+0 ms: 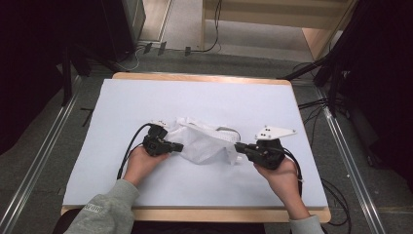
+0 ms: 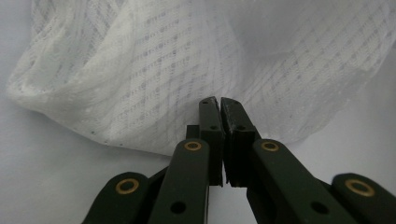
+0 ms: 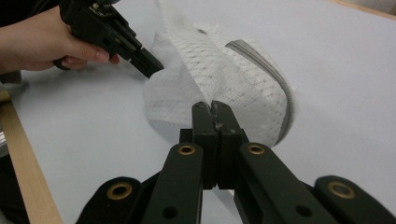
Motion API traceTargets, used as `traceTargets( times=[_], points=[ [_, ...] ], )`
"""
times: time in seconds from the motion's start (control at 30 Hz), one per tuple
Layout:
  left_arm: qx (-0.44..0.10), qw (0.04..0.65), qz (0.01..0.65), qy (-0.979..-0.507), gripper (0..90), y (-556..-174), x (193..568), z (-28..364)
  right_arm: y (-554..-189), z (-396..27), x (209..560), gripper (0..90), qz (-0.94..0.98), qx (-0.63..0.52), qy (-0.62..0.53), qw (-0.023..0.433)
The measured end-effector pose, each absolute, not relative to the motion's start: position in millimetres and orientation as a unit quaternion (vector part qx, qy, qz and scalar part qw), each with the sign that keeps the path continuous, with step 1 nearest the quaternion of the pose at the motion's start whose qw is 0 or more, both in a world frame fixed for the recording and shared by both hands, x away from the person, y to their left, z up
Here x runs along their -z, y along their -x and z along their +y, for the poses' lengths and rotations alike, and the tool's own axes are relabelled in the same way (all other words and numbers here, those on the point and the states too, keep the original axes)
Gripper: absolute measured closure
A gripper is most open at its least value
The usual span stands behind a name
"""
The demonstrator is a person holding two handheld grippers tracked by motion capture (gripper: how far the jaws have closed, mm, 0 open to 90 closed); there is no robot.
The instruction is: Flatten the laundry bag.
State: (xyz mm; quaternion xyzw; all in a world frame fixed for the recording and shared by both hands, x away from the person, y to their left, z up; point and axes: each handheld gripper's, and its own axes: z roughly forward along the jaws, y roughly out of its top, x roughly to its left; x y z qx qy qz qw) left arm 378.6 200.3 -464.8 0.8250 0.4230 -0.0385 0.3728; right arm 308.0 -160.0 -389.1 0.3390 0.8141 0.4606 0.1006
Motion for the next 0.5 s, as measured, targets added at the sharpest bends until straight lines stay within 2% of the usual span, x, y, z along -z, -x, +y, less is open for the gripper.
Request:
traceTargets(
  times=[0.3,0.5],
  points=[
    [0.043,0.375,0.435,-0.817,89.0,-381,465,208,-289,-189,395,90.0,0.806,-0.462,-0.356,0.097],
    [0.045,0.377,0.437,-0.816,87.3,-382,465,209,-287,-187,409,90.0,0.826,-0.429,-0.358,0.072]
  ],
)
